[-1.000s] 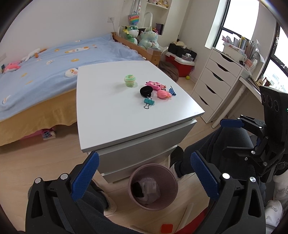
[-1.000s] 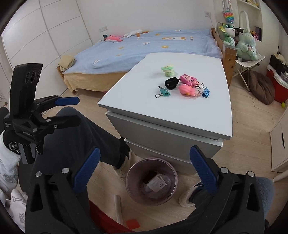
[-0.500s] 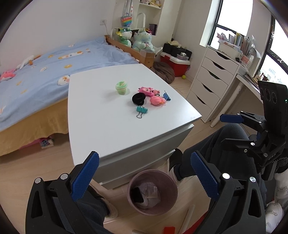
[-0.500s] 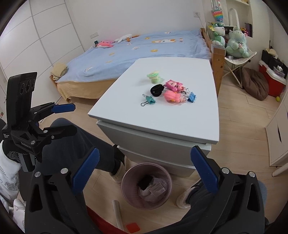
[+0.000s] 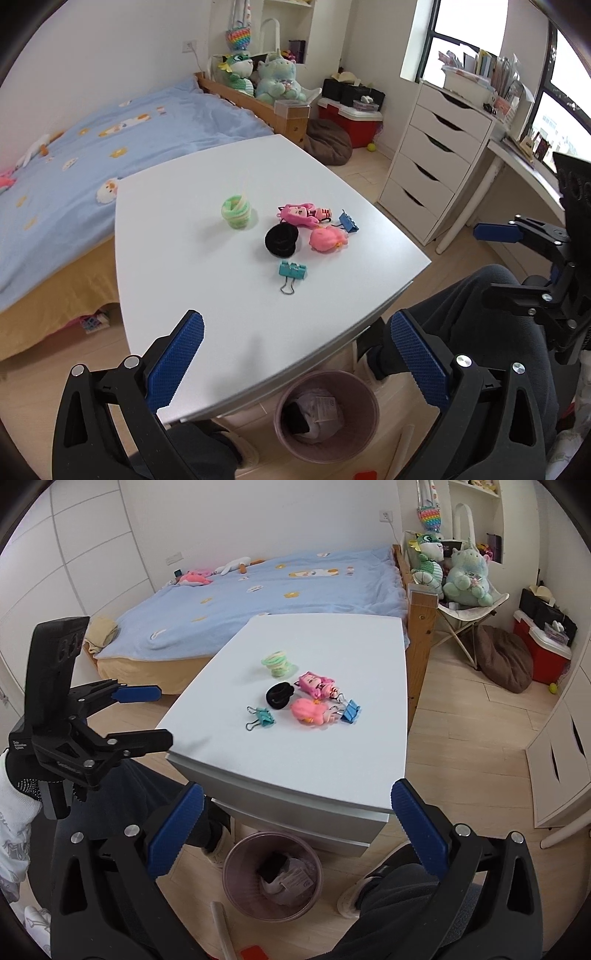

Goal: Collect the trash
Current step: 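Grasp the teal binder clip on the table with the left tool, then grasp the blue binder clip with the right tool while the left tool holds the teal clip, then open the left tool over the pink bin, dropping the teal clip, while the right tool drops the blue clip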

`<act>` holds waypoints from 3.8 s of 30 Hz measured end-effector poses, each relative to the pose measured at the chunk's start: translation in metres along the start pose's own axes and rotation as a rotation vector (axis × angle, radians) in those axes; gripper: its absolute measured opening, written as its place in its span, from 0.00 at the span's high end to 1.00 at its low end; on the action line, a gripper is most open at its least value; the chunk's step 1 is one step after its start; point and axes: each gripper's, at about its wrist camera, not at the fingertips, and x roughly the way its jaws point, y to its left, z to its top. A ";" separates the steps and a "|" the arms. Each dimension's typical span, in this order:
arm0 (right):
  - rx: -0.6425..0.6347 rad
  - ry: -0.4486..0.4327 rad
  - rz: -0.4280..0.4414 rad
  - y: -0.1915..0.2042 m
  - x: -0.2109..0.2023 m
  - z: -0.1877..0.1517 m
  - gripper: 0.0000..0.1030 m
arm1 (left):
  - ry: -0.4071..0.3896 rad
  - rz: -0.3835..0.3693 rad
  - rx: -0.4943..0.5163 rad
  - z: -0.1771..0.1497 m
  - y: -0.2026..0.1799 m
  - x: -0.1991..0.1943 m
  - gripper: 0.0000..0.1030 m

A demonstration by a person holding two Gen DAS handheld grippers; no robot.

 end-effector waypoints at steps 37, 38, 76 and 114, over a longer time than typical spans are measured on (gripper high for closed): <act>0.022 0.016 -0.009 -0.013 0.008 -0.001 0.03 | 0.143 -0.016 0.088 0.028 0.002 0.095 0.76; 0.019 0.016 -0.010 -0.013 0.009 0.000 0.03 | 0.142 -0.016 0.083 0.028 0.003 0.094 0.76; 0.059 0.254 -0.073 -0.037 0.139 0.091 0.60 | 0.077 -0.023 -0.024 0.013 0.024 0.052 0.76; -0.020 0.062 0.014 0.000 0.042 0.059 0.99 | 0.011 -0.015 -0.010 -0.001 0.003 0.002 0.76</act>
